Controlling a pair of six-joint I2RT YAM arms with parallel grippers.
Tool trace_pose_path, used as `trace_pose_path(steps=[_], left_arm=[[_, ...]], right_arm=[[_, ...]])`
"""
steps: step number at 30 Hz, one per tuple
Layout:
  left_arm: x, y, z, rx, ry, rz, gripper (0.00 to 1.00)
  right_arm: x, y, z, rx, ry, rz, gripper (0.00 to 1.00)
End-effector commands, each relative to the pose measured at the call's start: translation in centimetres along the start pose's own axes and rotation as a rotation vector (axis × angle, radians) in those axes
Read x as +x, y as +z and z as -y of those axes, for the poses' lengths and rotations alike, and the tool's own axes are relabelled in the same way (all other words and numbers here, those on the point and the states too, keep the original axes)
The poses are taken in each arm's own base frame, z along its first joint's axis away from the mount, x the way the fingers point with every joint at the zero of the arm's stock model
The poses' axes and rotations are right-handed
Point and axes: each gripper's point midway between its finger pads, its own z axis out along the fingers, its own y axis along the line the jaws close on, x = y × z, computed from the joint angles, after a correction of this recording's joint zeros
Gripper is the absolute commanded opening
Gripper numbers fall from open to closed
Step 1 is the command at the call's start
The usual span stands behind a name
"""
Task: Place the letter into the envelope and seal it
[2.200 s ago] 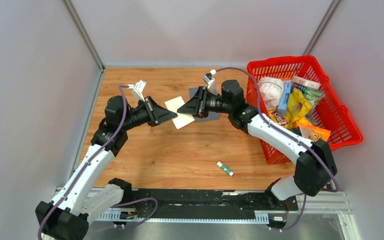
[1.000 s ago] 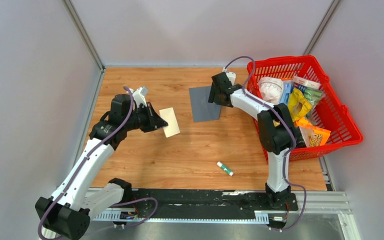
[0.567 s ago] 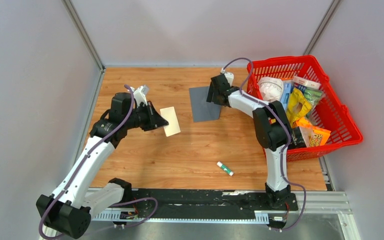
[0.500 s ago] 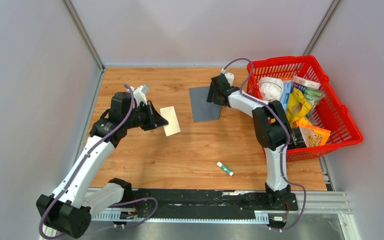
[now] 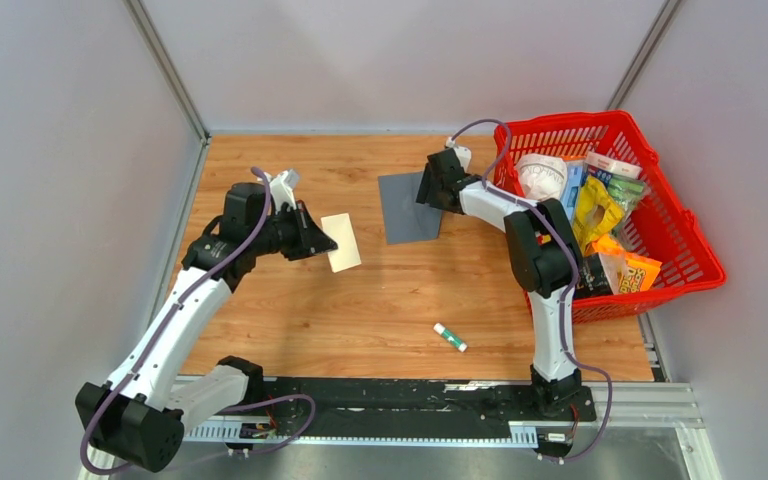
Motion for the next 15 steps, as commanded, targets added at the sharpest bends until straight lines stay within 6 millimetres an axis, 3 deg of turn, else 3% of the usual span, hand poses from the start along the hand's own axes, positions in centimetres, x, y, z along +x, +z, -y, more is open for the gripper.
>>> trace_pose_path(steps=[1, 8, 15], left_arm=[[-1.67, -0.57, 1.32, 0.038, 0.042, 0.044, 0.00], [-1.73, -0.89, 1.33, 0.031, 0.048, 0.047, 0.00], [-1.74, -0.72, 1.23, 0.028, 0.045, 0.041, 0.00]], right_arm=[[-0.81, 0.36, -1.05, -0.058, 0.044, 0.030, 0.69], [-0.54, 0.97, -0.96, -0.066, 0.067, 0.014, 0.64], [-0.06, 1.24, -0.64, -0.061, 0.072, -0.004, 0.42]])
